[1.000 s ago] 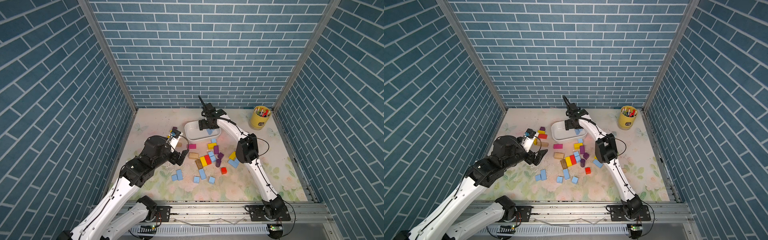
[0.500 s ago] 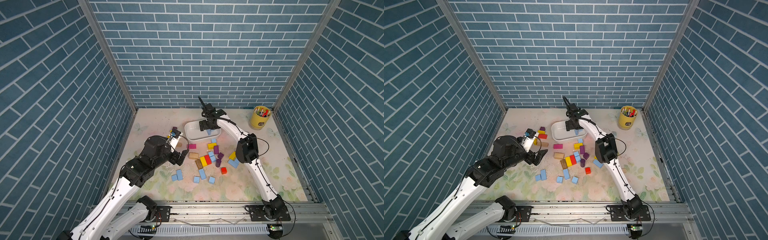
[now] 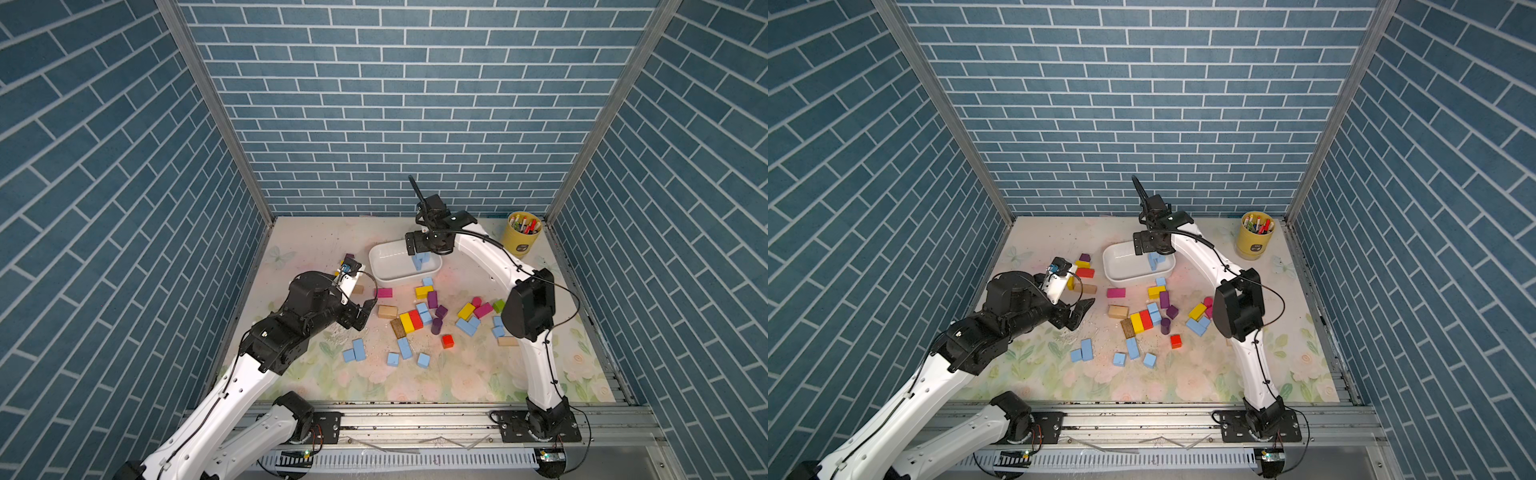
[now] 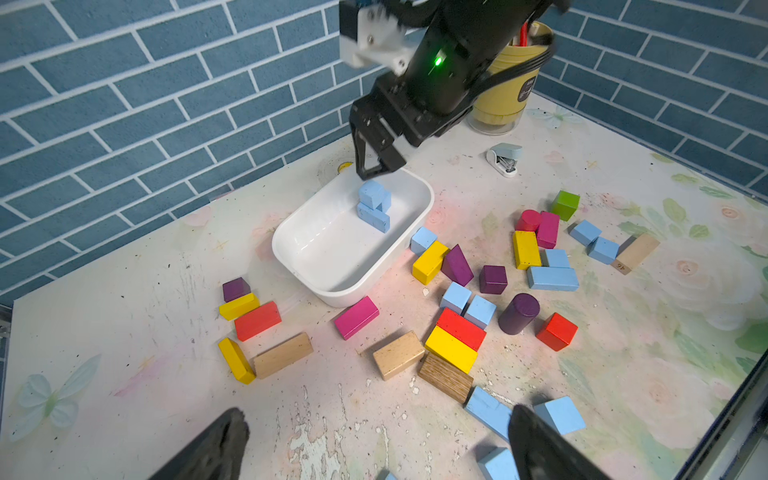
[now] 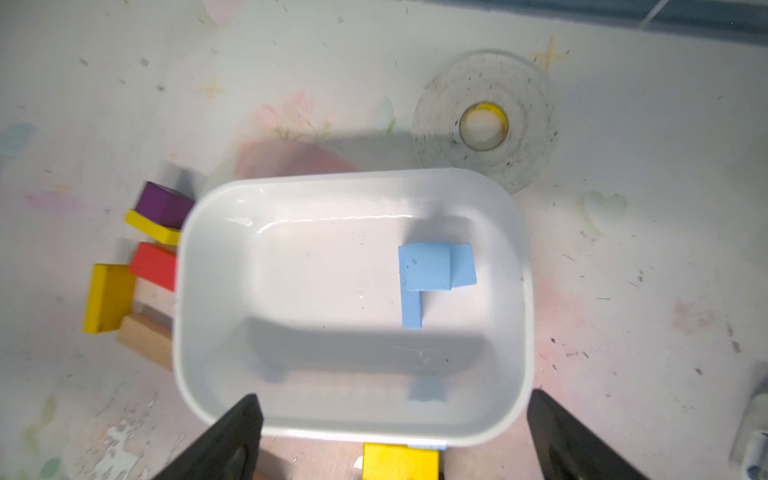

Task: Pick out the blue building blocks
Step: Pick up the building block from the center of the board.

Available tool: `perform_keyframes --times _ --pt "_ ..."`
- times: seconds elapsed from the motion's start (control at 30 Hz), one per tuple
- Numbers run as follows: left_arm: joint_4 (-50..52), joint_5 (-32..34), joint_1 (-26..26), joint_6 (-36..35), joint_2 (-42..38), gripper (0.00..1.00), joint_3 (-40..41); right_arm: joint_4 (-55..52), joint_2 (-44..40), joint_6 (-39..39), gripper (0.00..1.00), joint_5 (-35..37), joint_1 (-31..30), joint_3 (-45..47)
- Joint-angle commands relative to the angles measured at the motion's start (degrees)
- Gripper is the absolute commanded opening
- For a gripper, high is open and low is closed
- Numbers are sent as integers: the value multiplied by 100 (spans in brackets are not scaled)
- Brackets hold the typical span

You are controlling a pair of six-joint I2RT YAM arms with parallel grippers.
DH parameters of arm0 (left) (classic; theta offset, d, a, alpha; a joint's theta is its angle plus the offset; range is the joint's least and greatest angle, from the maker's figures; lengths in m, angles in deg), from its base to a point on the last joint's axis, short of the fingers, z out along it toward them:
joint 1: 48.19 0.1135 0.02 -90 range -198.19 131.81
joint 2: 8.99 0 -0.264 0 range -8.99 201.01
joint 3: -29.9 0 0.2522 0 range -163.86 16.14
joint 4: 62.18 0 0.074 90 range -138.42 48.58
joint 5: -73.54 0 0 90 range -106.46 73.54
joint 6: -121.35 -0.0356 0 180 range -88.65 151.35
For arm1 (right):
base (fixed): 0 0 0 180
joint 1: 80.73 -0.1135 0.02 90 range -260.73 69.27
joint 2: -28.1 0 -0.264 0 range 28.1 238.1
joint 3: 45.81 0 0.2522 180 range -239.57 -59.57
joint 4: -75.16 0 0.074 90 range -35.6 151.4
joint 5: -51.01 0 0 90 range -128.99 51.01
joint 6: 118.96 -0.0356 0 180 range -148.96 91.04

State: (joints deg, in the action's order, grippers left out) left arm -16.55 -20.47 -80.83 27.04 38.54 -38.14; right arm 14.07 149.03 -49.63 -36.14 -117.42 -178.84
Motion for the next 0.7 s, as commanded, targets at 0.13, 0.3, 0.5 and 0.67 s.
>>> perform_keyframes --times 0.13,0.3,0.5,0.67 --pt "55 171 -29 19 19 99 67 589 -1582 28 99 83 -36 1906" --pt "82 241 -23 3 36 99 62 717 -2606 -122 99 447 -36 3301" --pt "130 290 -23 7 23 99 45 861 -3593 -539 97 863 -23 4844" --pt "256 87 -23 62 38 99 1 867 -4066 -782 92 843 -23 5694"
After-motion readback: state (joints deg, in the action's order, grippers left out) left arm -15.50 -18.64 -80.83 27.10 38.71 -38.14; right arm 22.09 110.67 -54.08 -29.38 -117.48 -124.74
